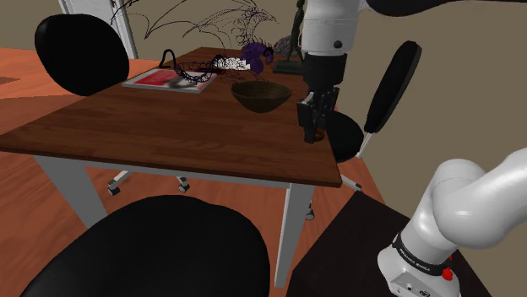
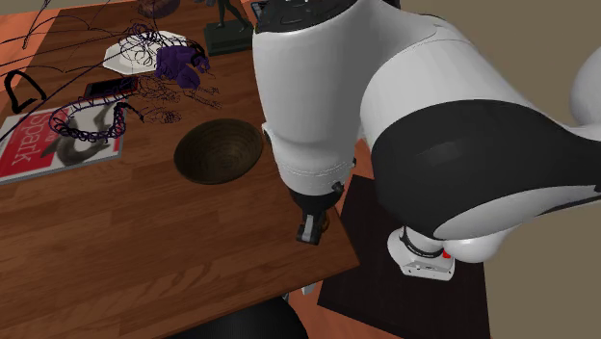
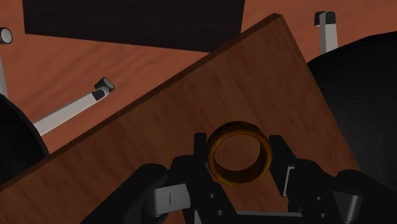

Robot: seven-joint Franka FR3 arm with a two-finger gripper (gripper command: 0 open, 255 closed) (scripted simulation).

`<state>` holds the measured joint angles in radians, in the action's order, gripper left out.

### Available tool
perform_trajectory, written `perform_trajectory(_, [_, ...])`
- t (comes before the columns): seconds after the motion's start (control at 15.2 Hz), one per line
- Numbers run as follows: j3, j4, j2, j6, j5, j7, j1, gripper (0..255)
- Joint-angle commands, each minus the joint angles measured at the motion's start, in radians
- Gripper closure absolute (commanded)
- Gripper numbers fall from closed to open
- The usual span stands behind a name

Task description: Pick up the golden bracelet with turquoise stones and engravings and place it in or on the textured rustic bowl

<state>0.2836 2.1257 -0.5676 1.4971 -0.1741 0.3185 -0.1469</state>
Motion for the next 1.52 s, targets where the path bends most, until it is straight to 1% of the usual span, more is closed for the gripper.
perform_trajectory(0.0, [-0.003,-0.029,0.003,-0.026,0.002,0.002,0.001,255])
perform_trajectory(1.19, [-0.012,-0.361,0.104,-0.259,0.023,0.028,0.014,255])
perform_trajectory(1.25, [-0.011,-0.37,0.107,-0.264,0.024,0.029,0.015,255])
perform_trajectory(1.45, [-0.03,-0.438,0.193,-0.253,0.056,-0.008,0.033,255])
